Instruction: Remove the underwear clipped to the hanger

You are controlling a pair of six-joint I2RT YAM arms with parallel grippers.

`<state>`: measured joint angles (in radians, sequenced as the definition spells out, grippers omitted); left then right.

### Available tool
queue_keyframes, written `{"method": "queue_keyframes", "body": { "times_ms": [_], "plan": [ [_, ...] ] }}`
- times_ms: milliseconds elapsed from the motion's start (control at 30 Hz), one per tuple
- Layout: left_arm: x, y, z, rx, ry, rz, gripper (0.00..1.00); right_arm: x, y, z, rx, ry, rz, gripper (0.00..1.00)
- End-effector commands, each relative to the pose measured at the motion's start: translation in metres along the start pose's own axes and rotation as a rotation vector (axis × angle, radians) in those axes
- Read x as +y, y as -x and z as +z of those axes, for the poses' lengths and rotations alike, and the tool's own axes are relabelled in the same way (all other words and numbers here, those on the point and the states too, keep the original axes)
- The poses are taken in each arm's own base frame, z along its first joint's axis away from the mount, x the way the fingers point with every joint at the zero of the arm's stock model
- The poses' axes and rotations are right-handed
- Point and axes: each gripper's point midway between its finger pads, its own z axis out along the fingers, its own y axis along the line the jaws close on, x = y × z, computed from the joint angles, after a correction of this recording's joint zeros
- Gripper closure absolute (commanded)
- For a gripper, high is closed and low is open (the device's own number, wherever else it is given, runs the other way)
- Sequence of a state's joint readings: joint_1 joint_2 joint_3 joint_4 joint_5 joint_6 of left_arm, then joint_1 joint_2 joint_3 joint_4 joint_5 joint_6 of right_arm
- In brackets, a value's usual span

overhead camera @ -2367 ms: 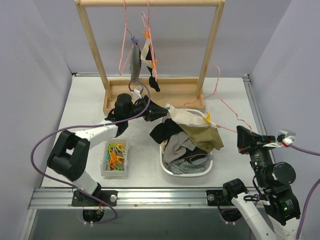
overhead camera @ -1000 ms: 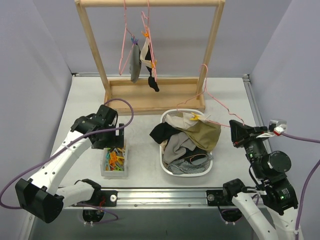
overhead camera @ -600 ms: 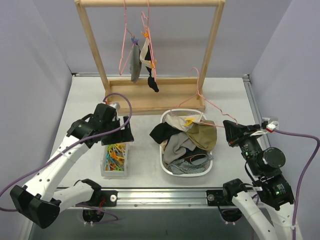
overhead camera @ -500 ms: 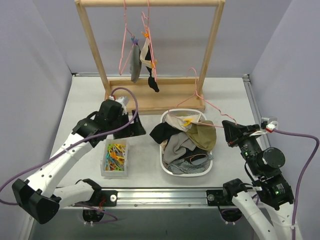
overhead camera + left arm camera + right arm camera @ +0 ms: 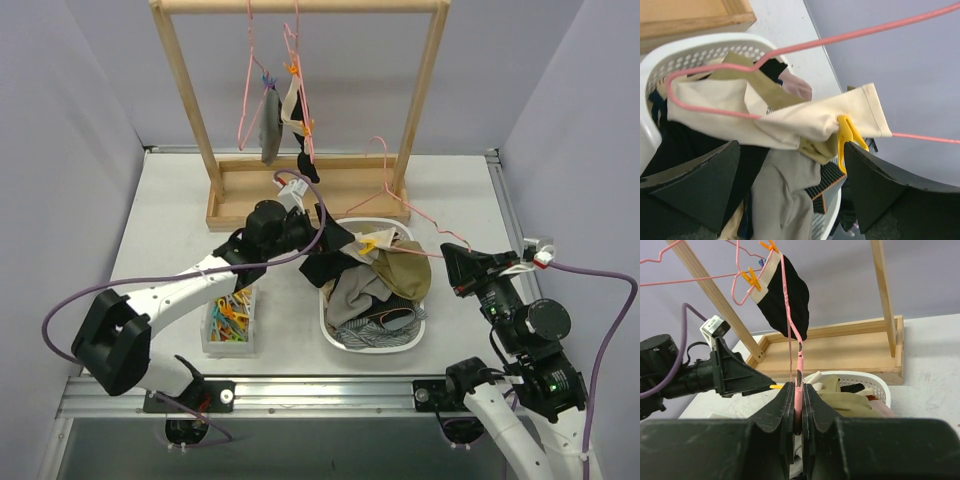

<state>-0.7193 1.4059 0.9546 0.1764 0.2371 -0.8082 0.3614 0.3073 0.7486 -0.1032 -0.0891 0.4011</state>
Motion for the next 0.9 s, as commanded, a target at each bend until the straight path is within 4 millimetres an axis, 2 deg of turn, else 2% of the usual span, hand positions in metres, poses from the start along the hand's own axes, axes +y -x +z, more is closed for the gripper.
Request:
{"method": "queue_keyframes", "body": {
  "times_ms": [0, 100, 133, 200, 233, 400, 600, 700, 800, 867],
  "plan": [
    [-0.037, 0.036, 0.011, -0.159, -0.186, 0.053, 0.06, 0.015, 0.020, -0.002, -0.084, 0.070, 0.017, 1.00],
    [-0.035, 0.032, 0.025, -0.174, -0.218, 0.063, 0.06, 0.014, 0.019, -0.003, -0.088, 0.070, 0.013, 1.00],
    [-0.041, 0.031, 0.027, -0.185, -0.245, 0.070, 0.06, 0.014, 0.018, -0.003, -0.086, 0.071, 0.012, 1.00],
    [-0.035, 0.023, 0.035, -0.175, -0.244, 0.070, 0.06, 0.014, 0.017, -0.002, -0.082, 0.071, 0.007, 1.00],
    [-0.040, 0.024, 0.035, -0.197, -0.273, 0.079, 0.06, 0.014, 0.016, -0.002, -0.081, 0.073, 0.006, 1.00],
    [-0.032, 0.011, 0.047, -0.189, -0.285, 0.081, 0.06, 0.015, 0.022, -0.001, -0.109, 0.080, -0.002, 1.00],
    [-0.037, 0.009, 0.042, -0.212, -0.321, 0.091, 0.06, 0.015, 0.020, 0.001, -0.105, 0.081, -0.013, 1.00],
    [-0.050, 0.027, 0.028, -0.260, -0.352, 0.103, 0.06, 0.015, 0.022, 0.001, -0.109, 0.084, -0.019, 1.00],
    [-0.055, 0.032, 0.019, -0.204, -0.286, 0.082, 0.06, 0.016, 0.023, 0.001, -0.112, 0.085, -0.020, 1.00],
    [-0.050, 0.033, 0.015, -0.179, -0.246, 0.070, 0.06, 0.015, 0.021, 0.001, -0.109, 0.083, -0.022, 1.00]
  ]
}}
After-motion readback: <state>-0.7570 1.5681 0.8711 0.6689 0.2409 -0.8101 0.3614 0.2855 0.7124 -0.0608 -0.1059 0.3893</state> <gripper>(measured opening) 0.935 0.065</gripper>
